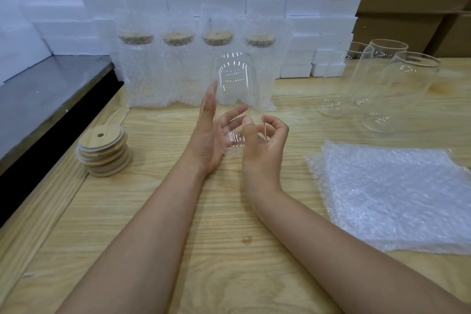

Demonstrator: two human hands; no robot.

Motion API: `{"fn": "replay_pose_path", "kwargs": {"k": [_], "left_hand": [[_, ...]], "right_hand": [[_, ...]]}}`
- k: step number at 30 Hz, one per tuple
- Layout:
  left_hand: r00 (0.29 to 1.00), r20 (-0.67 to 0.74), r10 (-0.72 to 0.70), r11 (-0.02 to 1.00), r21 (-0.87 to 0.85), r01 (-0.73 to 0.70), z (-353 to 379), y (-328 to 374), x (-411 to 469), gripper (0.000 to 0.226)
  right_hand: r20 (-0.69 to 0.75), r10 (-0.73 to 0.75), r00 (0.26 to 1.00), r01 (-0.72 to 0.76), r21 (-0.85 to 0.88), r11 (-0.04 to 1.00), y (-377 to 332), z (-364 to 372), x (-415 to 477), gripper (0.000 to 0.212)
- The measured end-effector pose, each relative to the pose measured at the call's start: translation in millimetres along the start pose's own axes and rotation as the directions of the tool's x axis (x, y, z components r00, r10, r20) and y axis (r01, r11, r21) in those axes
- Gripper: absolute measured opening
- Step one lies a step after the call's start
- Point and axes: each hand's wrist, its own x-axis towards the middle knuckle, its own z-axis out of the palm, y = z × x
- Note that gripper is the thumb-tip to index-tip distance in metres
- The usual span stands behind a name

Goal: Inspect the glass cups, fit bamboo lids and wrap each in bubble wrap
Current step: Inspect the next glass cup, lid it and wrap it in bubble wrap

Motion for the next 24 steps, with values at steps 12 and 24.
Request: {"fn": "replay_pose_path", "kwargs": {"k": [12,24], "left_hand": [[0.999,0.013,-0.045,0.999,-0.010,0.045,-5,-6,3,0.056],[0.994,-0.067,0.086,0.994,0.075,-0.081,-3,-7,4,0.086]], "right_hand": [[-0.042,0.285,0.958,-0.265,0.257,0.929,0,2,5,0.012],[-0.006,0.037,0.999,-0.037,-0.093,0.995,-8,3,-5,0.059]]}}
